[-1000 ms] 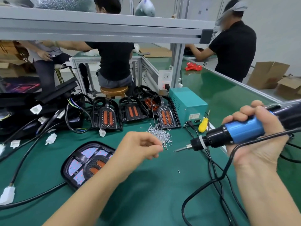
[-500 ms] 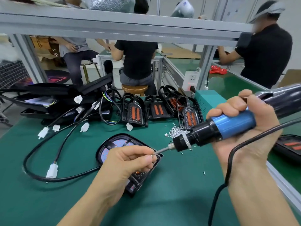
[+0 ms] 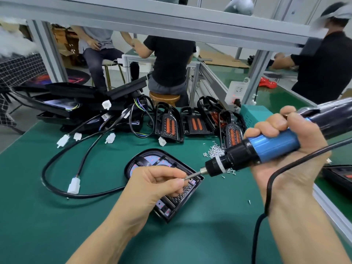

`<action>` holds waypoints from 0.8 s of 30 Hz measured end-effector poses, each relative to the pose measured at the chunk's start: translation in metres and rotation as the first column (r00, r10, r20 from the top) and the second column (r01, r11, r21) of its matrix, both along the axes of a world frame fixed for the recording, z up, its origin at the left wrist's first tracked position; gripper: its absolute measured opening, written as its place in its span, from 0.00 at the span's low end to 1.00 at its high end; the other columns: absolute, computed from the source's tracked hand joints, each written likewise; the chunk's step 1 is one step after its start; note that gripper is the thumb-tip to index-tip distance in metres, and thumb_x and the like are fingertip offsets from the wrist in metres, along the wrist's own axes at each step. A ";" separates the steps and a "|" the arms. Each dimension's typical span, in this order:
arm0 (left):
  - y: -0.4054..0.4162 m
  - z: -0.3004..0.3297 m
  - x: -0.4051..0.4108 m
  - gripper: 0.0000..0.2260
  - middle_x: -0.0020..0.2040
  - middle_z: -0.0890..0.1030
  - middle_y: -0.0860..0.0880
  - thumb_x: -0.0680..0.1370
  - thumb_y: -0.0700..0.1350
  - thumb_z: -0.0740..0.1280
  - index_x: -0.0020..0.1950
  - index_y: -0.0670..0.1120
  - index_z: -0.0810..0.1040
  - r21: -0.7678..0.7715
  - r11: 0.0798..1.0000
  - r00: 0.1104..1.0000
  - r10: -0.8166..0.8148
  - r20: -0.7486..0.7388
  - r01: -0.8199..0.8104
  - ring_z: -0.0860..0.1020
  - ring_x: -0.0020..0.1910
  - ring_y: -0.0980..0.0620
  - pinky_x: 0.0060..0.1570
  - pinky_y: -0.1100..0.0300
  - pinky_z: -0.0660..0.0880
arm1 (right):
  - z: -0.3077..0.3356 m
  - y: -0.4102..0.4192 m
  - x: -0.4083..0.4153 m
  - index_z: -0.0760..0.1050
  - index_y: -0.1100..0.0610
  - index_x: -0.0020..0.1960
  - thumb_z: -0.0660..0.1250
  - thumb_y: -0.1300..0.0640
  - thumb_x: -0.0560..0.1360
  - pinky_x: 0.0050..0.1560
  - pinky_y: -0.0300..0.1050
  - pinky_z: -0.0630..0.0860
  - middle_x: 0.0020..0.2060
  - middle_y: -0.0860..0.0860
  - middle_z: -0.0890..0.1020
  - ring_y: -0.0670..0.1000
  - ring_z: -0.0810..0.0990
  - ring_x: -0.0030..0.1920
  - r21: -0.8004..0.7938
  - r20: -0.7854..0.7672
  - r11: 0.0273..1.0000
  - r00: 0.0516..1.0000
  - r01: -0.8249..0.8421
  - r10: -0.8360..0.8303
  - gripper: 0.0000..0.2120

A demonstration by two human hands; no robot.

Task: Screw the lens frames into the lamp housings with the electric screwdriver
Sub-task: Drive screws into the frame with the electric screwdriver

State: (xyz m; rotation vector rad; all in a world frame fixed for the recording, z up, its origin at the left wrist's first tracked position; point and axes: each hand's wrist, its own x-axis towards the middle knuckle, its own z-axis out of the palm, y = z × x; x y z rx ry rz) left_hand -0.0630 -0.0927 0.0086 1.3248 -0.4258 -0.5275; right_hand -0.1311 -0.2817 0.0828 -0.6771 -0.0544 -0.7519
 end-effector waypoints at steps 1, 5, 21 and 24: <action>0.000 0.000 0.000 0.10 0.37 0.83 0.36 0.61 0.42 0.74 0.41 0.42 0.86 -0.002 1.000 1.000 0.005 0.002 -0.005 0.79 0.32 0.52 0.37 0.63 0.78 | 0.000 0.000 0.001 0.73 0.52 0.39 0.60 0.58 0.69 0.35 0.37 0.73 0.27 0.45 0.72 0.44 0.71 0.26 -0.001 -0.001 1.000 1.000 -0.001 0.001 0.04; 0.001 -0.001 -0.001 0.08 0.36 0.83 0.40 0.62 0.42 0.73 0.40 0.44 0.86 -0.008 1.000 1.000 -0.007 0.020 0.008 0.78 0.32 0.53 0.37 0.65 0.77 | -0.001 0.002 0.003 0.73 0.53 0.39 0.60 0.59 0.69 0.35 0.37 0.73 0.27 0.45 0.72 0.44 0.71 0.26 -0.010 -0.006 1.000 1.000 -0.014 0.014 0.04; 0.006 -0.011 -0.002 0.07 0.39 0.84 0.40 0.64 0.38 0.75 0.41 0.44 0.86 -0.056 0.998 0.998 0.029 -0.048 -0.032 0.80 0.33 0.52 0.36 0.64 0.77 | -0.006 0.010 0.006 0.75 0.52 0.37 0.59 0.59 0.69 0.35 0.37 0.73 0.27 0.45 0.72 0.44 0.71 0.27 -0.011 -0.013 0.999 0.999 -0.049 0.049 0.07; 0.006 -0.013 -0.002 0.07 0.37 0.84 0.41 0.64 0.39 0.73 0.41 0.44 0.86 -0.063 0.997 0.997 0.040 -0.064 -0.044 0.80 0.33 0.53 0.36 0.64 0.77 | -0.005 0.012 0.007 0.73 0.52 0.39 0.59 0.60 0.68 0.35 0.37 0.74 0.27 0.45 0.72 0.44 0.71 0.27 -0.024 -0.021 0.999 0.999 -0.047 0.047 0.05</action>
